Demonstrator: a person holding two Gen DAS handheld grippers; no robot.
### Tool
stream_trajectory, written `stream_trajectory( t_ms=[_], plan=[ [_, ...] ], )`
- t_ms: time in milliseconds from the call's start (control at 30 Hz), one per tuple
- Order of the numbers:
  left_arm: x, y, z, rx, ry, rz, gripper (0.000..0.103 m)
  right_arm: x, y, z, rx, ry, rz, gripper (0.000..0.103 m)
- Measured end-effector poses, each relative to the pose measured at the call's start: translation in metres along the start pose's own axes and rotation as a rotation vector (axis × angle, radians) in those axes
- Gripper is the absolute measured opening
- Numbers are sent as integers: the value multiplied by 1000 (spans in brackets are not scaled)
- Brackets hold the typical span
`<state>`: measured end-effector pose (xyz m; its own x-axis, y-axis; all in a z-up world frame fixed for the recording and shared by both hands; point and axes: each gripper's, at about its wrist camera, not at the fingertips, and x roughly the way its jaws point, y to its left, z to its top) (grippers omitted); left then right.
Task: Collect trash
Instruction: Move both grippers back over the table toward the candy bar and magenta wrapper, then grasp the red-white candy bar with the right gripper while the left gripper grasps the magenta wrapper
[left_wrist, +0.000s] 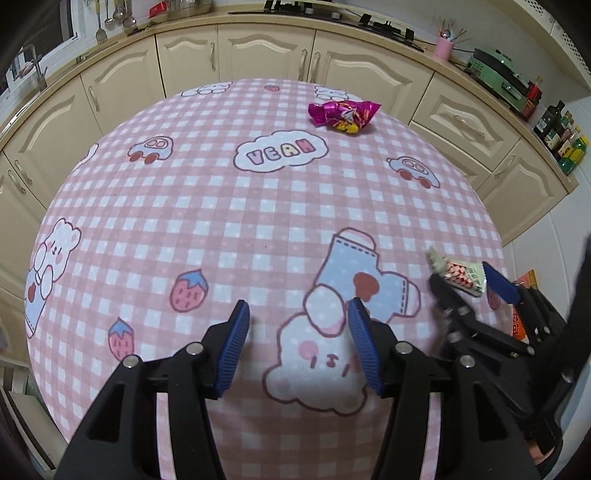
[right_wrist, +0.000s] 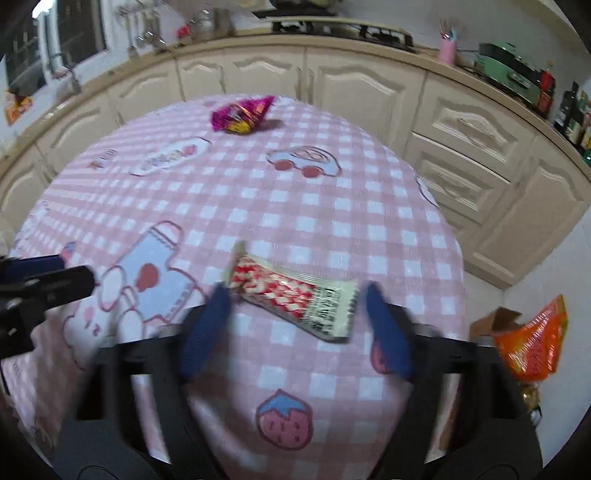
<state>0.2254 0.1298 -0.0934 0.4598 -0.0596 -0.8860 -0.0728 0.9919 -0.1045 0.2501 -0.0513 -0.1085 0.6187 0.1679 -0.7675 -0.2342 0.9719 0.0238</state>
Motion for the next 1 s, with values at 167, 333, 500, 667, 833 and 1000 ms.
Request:
stream_trajectory(
  t_ms=[167,333,500,667,833,1000],
  plan=[
    [3,-5,6,10,9,-13,55,3,-17,9,80,-9,50,22],
    [6,-13,29,19,22,-44,56,-5,-35,18,135,-43,77,20],
    [9,-21,66,5,20,-70,63,-6,-60,39,181,-61,83,20],
    [17,-35,108,21,10,-53,65,4,-85,75,208,-96,110,20],
    [42,-43,159,40,18,-25,66,29,-104,118,240,-90,172,20],
    [83,-47,200,47,63,-23,69,56,-114,148,250,-83,182,20]
  ],
)
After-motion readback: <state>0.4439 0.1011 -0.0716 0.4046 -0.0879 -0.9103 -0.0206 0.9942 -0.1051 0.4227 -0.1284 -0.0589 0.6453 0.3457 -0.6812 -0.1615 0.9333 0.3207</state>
